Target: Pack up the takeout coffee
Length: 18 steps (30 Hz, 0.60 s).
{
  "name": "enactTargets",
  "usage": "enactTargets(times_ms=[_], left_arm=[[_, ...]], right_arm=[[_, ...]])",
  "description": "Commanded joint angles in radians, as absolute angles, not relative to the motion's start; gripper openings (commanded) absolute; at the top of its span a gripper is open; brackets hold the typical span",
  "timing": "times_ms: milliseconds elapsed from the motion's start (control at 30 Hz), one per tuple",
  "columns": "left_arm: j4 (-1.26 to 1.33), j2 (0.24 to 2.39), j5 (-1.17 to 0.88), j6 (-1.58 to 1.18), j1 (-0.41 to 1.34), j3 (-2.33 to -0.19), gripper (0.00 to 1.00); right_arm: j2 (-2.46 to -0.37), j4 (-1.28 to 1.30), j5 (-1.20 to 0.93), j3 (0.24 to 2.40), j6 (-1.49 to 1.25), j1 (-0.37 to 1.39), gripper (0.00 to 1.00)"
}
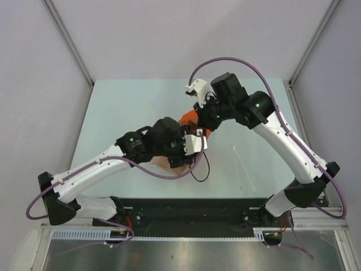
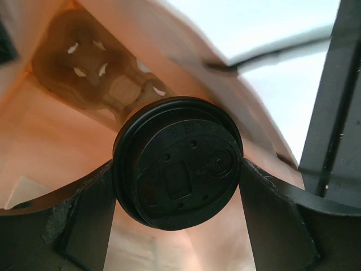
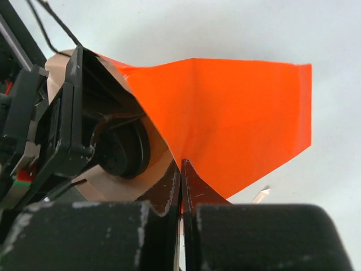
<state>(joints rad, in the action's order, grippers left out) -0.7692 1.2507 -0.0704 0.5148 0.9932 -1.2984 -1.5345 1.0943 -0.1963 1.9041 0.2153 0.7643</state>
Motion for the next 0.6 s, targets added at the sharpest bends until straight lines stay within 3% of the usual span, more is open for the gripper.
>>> enactTargets(times_ms=[0, 233, 567], left_arm=[[-0.7, 1.246, -0.02, 0.482, 0.996, -1.25, 0.49], [-0.706, 1.227, -0.057, 0.508, 0.945, -1.216, 0.5], [-0.724, 1.241, -0.075, 0.548, 0.894, -1.227, 0.49]], right_arm=[[-1.519, 1.091, -0.34, 1.887, 0.173, 0.684, 0.0], [-1.509, 1.114, -0.589, 1.816, 0.149, 0.519, 0.0], [-1.476, 1.228, -0.672, 1.755, 0.254, 0.476, 0.01]])
